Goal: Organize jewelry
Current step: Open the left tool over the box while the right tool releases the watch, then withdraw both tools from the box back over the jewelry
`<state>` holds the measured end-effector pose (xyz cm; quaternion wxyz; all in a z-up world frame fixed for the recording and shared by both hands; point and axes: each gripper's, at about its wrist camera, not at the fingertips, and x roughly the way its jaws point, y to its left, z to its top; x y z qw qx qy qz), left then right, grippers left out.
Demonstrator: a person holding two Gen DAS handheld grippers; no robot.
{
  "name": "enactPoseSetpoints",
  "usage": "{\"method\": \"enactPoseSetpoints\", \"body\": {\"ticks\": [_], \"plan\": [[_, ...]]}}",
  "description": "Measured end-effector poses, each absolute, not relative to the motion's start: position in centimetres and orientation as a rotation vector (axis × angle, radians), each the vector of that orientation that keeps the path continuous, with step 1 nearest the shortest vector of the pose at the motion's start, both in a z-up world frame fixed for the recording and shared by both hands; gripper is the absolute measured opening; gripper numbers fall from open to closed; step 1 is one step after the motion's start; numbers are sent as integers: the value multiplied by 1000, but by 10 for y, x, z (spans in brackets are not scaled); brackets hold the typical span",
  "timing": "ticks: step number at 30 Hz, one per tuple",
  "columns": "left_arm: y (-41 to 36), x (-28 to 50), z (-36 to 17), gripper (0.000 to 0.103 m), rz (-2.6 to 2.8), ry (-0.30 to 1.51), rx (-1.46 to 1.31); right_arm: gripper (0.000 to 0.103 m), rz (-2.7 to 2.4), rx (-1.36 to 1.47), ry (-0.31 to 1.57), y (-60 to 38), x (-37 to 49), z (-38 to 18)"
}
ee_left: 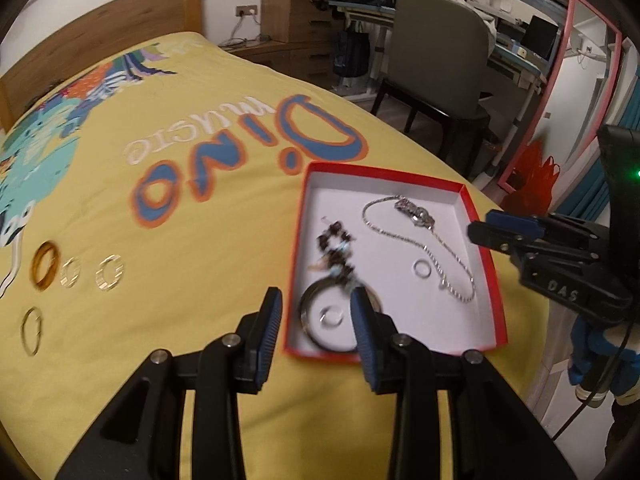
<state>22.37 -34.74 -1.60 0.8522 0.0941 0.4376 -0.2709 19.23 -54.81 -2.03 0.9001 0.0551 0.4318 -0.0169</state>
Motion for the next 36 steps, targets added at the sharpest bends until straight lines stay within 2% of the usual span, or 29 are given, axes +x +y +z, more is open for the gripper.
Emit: {"method": "enactPoseSetpoints", "body": {"ticks": [13, 22, 26, 36], "plan": [[-244, 156, 10, 34, -443, 890, 175, 35, 40, 131, 837, -466, 125, 23], [-170, 122, 12, 34, -349, 898, 169, 36, 111, 137, 832, -399, 98, 29], [-138, 114, 9, 41, -305, 897, 163, 36, 141, 140, 828, -372, 90, 30], [-78, 112, 0, 42, -212, 906, 128, 37, 220, 110, 834, -317, 98, 25]]}}
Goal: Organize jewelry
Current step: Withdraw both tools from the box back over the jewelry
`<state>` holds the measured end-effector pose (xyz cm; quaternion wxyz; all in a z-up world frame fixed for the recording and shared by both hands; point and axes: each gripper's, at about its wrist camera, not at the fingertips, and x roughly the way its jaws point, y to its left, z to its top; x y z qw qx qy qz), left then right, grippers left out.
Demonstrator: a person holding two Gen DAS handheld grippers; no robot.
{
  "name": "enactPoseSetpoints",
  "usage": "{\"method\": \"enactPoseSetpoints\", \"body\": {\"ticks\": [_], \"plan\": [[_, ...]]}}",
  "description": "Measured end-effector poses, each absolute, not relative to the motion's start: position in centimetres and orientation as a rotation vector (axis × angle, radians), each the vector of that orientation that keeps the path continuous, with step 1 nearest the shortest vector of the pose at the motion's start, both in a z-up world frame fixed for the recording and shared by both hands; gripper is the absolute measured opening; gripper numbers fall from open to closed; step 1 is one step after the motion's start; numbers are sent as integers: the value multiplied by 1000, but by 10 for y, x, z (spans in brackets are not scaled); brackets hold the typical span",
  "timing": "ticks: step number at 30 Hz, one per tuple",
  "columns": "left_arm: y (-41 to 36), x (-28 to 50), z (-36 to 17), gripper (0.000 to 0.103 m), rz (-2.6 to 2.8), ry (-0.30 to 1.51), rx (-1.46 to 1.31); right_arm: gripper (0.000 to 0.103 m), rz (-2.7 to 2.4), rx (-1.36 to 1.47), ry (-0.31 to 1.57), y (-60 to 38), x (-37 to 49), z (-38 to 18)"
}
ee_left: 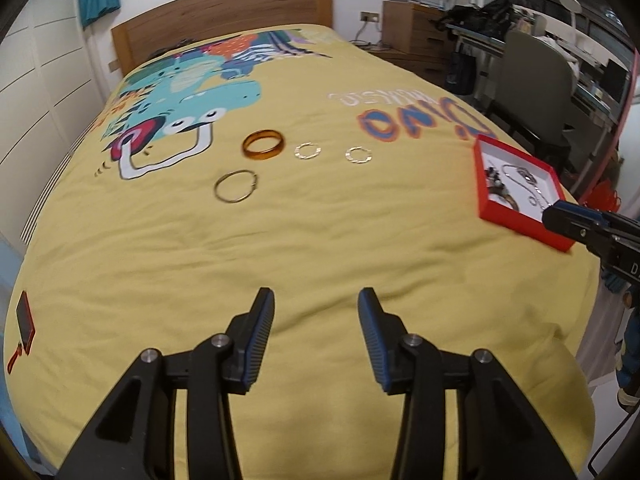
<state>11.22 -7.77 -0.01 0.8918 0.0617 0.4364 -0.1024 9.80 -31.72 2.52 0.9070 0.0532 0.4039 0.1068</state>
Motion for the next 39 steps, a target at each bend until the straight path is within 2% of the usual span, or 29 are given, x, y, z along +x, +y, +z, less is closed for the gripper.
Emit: {"method": "enactPoseSetpoints", "body": {"ticks": [5, 39], "plan": [[-62, 119, -11, 42, -179, 922, 116, 40, 245, 97, 839, -303, 109, 20], [-4, 203, -59, 42, -2, 990, 19, 40, 348, 99, 912, -267, 220, -33]]}}
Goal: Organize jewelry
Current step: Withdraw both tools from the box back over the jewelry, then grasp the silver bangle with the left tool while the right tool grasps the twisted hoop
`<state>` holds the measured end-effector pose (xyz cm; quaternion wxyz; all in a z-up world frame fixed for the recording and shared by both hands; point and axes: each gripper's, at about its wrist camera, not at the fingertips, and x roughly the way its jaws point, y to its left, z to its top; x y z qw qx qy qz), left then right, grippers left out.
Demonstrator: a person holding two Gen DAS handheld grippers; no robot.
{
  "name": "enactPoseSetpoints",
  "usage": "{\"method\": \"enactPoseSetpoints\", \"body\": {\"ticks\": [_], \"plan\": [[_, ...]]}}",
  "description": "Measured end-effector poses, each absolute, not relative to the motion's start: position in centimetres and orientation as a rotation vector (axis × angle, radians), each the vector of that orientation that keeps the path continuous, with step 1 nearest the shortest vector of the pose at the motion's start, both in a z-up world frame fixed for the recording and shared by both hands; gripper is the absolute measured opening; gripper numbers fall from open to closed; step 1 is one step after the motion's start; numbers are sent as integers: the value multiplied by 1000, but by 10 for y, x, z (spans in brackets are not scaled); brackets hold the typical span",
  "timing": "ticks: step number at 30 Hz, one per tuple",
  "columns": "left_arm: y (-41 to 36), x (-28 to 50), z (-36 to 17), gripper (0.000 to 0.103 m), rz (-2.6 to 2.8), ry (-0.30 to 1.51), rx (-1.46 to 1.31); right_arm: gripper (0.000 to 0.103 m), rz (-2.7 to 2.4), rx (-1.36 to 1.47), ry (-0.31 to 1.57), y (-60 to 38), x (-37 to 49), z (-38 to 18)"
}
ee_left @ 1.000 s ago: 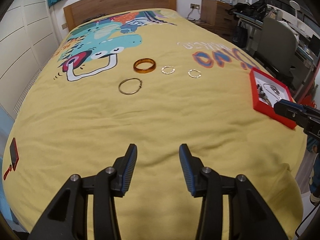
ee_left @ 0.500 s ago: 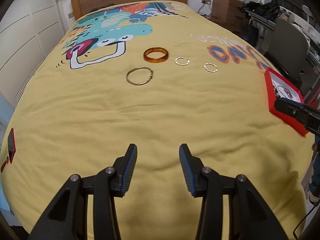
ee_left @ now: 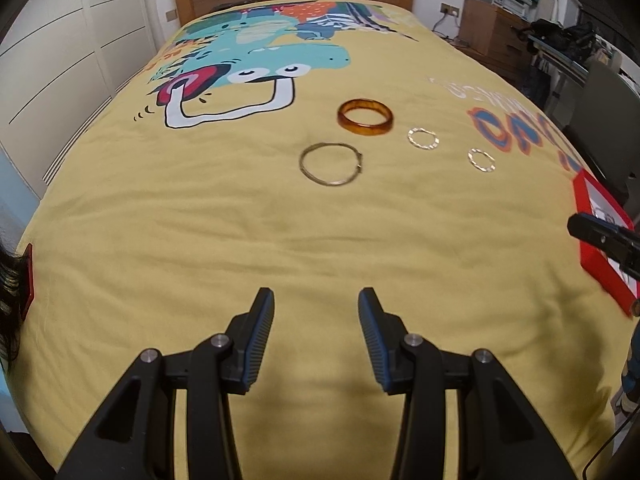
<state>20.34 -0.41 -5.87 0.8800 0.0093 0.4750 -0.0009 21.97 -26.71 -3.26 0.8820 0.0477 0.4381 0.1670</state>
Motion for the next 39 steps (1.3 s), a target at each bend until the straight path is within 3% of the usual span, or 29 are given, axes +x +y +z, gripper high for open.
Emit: {"method": "enactPoseSetpoints", "body": {"ticks": [24, 37, 39], "plan": [[19, 344, -91, 42, 48, 1021, -81, 39, 239, 139, 938, -279, 321, -60], [13, 380, -123, 40, 62, 1067, -30, 35, 201, 148, 1001, -278, 370, -92], [11, 383, -125, 36, 60, 1068, -19, 35, 206, 137, 1007, -274, 373, -96]]}}
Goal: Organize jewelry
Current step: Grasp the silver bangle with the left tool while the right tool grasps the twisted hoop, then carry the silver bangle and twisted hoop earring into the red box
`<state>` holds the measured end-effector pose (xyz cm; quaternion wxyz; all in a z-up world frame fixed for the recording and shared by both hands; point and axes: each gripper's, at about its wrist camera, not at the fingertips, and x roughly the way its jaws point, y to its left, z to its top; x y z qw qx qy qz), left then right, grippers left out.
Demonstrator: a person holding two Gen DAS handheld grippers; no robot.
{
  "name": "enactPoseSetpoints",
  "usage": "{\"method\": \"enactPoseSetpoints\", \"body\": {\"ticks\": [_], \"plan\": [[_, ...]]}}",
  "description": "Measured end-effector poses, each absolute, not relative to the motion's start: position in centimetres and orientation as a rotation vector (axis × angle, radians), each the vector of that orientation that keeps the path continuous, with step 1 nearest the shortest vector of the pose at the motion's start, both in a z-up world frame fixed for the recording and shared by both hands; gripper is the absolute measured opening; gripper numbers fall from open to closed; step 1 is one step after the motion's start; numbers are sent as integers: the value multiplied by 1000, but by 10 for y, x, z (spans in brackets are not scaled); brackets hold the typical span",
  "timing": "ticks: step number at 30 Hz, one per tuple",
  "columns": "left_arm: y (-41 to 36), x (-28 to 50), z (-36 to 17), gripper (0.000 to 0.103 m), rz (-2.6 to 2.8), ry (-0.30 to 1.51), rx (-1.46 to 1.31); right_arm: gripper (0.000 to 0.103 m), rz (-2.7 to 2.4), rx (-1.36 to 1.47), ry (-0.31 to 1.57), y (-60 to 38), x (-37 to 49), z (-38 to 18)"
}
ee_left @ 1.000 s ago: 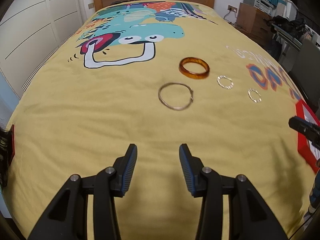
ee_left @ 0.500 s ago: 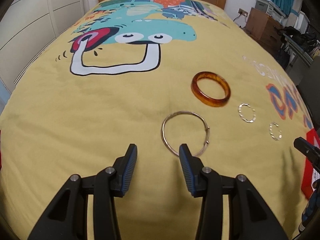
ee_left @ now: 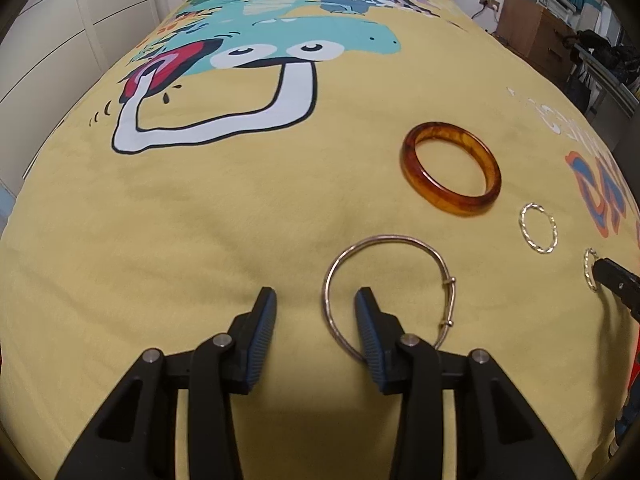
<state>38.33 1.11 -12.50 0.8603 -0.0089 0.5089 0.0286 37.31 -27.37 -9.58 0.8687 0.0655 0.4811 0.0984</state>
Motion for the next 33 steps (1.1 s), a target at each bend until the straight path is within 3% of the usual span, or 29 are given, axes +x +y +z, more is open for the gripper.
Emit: {"method": "enactPoseSetpoints", "body": {"ticks": [5, 10, 12, 17, 33], "plan": [[7, 390, -129, 30, 58, 1065, -4, 32, 219, 101, 1024, -261, 378, -106], [-3, 393, -129, 10, 39, 1055, 29, 23, 225, 83, 1040, -256, 379, -116], [-9, 390, -128, 5, 35, 1046, 50, 15, 228, 81, 1038, -254, 378, -115], [-11, 380, -122, 4, 42, 1041, 48, 5, 224, 82, 1031, -252, 373, -108], [-31, 301, -57, 4, 48, 923, 127, 5, 247, 59, 921, -256, 301, -43]]}}
